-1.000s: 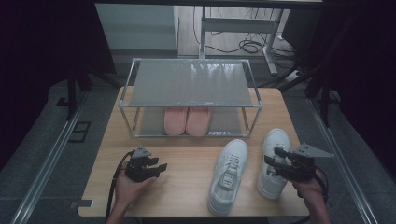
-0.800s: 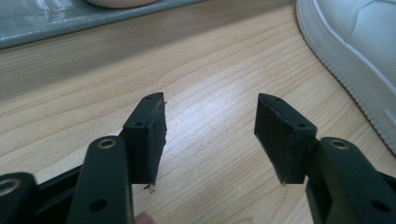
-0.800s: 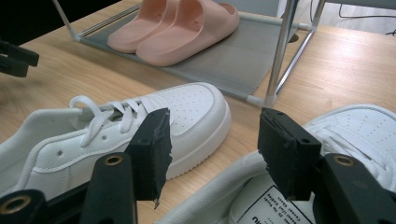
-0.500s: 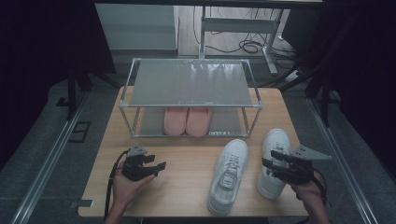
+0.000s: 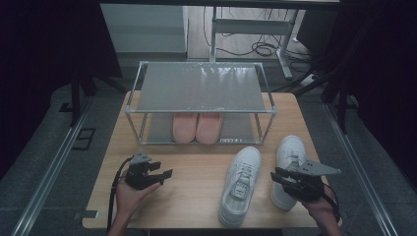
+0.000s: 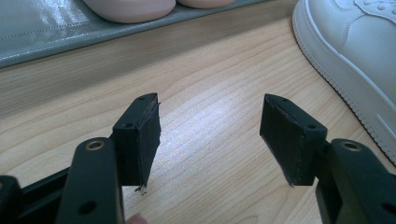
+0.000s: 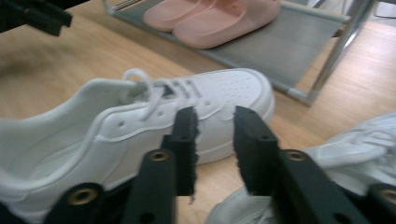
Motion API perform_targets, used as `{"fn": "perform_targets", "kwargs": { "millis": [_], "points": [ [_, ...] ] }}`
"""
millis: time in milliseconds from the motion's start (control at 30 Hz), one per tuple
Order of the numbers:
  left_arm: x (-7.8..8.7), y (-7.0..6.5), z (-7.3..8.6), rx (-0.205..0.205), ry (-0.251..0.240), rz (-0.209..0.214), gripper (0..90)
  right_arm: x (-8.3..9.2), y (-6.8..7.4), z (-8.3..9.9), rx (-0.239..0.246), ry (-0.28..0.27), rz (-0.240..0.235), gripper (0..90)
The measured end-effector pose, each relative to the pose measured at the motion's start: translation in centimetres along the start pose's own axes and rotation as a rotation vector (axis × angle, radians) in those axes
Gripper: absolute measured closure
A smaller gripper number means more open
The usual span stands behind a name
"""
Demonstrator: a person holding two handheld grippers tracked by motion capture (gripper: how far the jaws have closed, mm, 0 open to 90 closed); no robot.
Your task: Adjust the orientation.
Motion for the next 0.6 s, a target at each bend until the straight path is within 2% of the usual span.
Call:
{"fn": "perform_targets", "kwargs": {
  "millis": [267, 600],
  "points": [
    [0.1, -0.1, 0.0, 0.003, 0.007, 0.001, 38.9, -0.3, 2.5, 0.0, 0.054, 0.039, -0.073, 89.6],
    [-0.4, -0.3, 0.2, 0.008, 0.032, 0.000, 39.2, -1.9, 5.9, -0.4, 0.122, 0.081, -0.159, 90.0]
  ]
}}
Point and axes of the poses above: each handheld gripper's, and its own axes: x roughly backward along the jaws, z roughly out of its underside, y roughly to its left, the point moved 6 cm from there along -x, roughly forward along the jaws, and after that the axes turned 6 degrees about -z, right-handed, at the moved point
